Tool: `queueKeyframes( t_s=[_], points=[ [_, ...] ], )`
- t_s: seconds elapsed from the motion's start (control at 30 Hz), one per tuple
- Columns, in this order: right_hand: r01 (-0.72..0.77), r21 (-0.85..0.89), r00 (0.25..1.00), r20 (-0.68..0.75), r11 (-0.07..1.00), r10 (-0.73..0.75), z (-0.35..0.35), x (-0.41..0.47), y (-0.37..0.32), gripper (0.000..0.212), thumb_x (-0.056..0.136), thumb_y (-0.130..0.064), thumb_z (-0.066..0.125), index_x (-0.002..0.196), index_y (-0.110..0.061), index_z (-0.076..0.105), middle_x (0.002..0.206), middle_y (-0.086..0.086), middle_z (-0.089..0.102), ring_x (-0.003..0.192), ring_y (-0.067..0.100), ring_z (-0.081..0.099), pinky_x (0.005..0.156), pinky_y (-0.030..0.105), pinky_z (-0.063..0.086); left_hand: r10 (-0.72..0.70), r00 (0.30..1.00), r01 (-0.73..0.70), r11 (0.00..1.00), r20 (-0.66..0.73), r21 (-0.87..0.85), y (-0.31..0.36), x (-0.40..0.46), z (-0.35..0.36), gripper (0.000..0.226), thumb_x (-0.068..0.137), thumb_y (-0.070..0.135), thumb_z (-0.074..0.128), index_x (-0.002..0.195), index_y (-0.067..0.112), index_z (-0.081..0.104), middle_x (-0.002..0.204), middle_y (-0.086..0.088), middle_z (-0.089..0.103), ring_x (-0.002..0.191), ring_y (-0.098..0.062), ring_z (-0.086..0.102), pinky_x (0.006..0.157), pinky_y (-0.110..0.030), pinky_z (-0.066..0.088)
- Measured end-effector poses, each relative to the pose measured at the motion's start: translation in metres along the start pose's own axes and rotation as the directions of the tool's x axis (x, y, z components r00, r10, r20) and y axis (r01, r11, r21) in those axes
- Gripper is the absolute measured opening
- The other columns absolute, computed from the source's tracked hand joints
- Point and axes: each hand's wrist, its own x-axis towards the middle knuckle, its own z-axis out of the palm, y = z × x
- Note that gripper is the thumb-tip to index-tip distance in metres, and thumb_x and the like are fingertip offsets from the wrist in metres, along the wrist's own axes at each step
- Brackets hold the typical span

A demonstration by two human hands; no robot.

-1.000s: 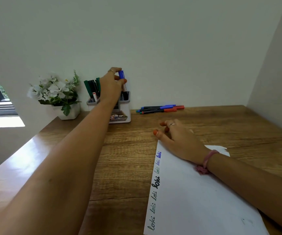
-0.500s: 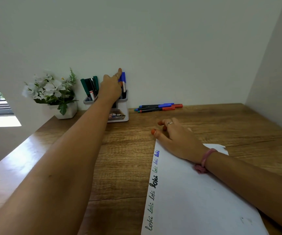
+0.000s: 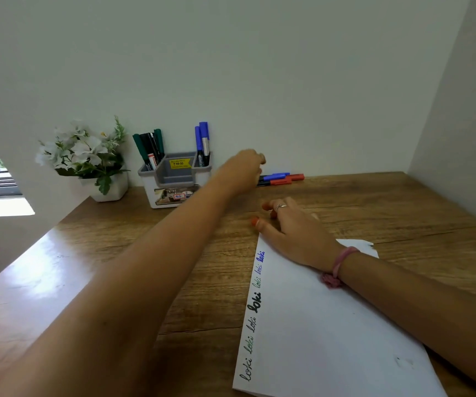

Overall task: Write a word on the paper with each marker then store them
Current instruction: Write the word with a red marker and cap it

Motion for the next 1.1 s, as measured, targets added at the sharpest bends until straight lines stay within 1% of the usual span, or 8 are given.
queueKeyframes(
  t_s=[0.13, 0.47, 0.53, 0.6, 0.7, 0.87, 1.0, 1.1],
  points=[
    [0.007, -0.008, 1.0, -0.009, 1.0, -0.007, 0.002, 0.0, 0.001, 0.052, 0.093, -0.053, 0.037, 0.132, -0.019, 0.042, 0.127, 0.001, 0.048, 0.114, 0.017, 0.05, 0.096, 0.042, 0.033, -0.102, 0.985, 0.088, 0.99, 0.136, 0.111, 0.007, 0.0, 0.027, 0.028, 0.094, 0.011, 0.044, 0.12, 0.008, 0.052, 0.116, -0.014, 0.053, 0.1, -0.025, 0.054, 0.087, -0.034, 0.046],
    [-0.01, 0.052, 0.999, -0.039, 0.999, 0.012, 0.005, 0.006, 0.006, 0.049, 0.093, -0.052, 0.039, 0.129, -0.02, 0.045, 0.124, 0.002, 0.049, 0.112, 0.019, 0.051, 0.098, 0.046, 0.035, -0.15, 0.975, 0.124, 0.979, 0.165, 0.161, 0.009, -0.01, 0.025, 0.028, 0.095, 0.019, 0.044, 0.118, 0.005, 0.052, 0.115, -0.015, 0.048, 0.096, -0.026, 0.05, 0.084, -0.036, 0.045],
    [-0.012, 0.108, 0.999, -0.041, 0.994, 0.017, 0.003, 0.007, 0.006, 0.044, 0.094, -0.047, 0.042, 0.128, -0.019, 0.046, 0.116, 0.002, 0.054, 0.106, 0.019, 0.054, 0.095, 0.046, 0.039, -0.129, 0.98, 0.113, 0.988, 0.152, 0.109, 0.012, -0.014, 0.022, 0.025, 0.094, 0.019, 0.045, 0.111, 0.005, 0.056, 0.11, -0.014, 0.05, 0.087, -0.022, 0.048, 0.08, -0.033, 0.045],
    [-0.001, 0.222, 0.999, -0.052, 0.975, 0.013, -0.001, 0.009, 0.006, 0.039, 0.094, -0.039, 0.046, 0.126, -0.016, 0.047, 0.096, 0.002, 0.06, 0.084, 0.016, 0.057, 0.08, 0.039, 0.045, -0.1, 0.988, 0.097, 0.995, 0.117, 0.031, 0.015, -0.021, 0.015, 0.024, 0.094, 0.017, 0.044, 0.108, 0.004, 0.058, 0.108, -0.014, 0.049, 0.083, -0.02, 0.047, 0.076, -0.03, 0.043],
    [-0.004, 0.324, 0.994, -0.106, 0.946, 0.04, -0.013, 0.013, 0.009, 0.036, 0.091, -0.025, 0.051, 0.125, -0.015, 0.048, 0.071, 0.003, 0.063, 0.06, 0.013, 0.052, 0.064, 0.036, 0.045, -0.018, 0.999, 0.021, 0.998, 0.05, -0.058, 0.02, -0.036, -0.005, 0.027, 0.095, 0.015, 0.043, 0.114, 0.004, 0.059, 0.108, -0.014, 0.049, 0.092, -0.024, 0.051, 0.078, -0.025, 0.037],
    [0.066, 0.201, 0.957, -0.29, 0.977, -0.005, -0.045, 0.019, 0.012, 0.038, 0.084, -0.021, 0.06, 0.12, -0.024, 0.052, 0.066, -0.01, 0.055, 0.065, 0.012, 0.054, 0.068, 0.031, 0.049, 0.091, 0.986, -0.115, 0.977, -0.137, -0.178, 0.032, -0.068, -0.059, 0.026, 0.092, 0.017, 0.052, 0.115, 0.012, 0.062, 0.106, -0.007, 0.057, 0.091, -0.013, 0.056, 0.077, -0.015, 0.039],
    [0.074, 0.167, 0.984, -0.17, 0.983, -0.045, -0.063, 0.017, 0.009, 0.017, 0.086, -0.04, 0.062, 0.097, -0.027, 0.065, 0.066, -0.008, 0.059, 0.062, 0.008, 0.054, 0.057, 0.022, 0.039, 0.189, 0.95, -0.278, 0.876, -0.249, -0.395, 0.045, -0.093, -0.087, 0.034, 0.085, 0.018, 0.065, 0.118, 0.013, 0.057, 0.101, 0.0, 0.063, 0.088, -0.008, 0.064, 0.081, -0.008, 0.048],
    [0.045, 0.461, 0.992, -0.125, 0.886, 0.014, -0.069, 0.018, 0.004, 0.017, 0.088, -0.034, 0.059, 0.077, -0.023, 0.065, 0.063, -0.002, 0.063, 0.052, 0.007, 0.053, 0.057, 0.025, 0.043, 0.151, 0.961, -0.266, 0.74, -0.232, -0.618, 0.044, -0.101, -0.084, 0.07, 0.076, 0.026, 0.076, 0.135, 0.022, 0.038, 0.116, 0.003, 0.055, 0.095, -0.007, 0.063, 0.086, -0.017, 0.051]
  ],
)
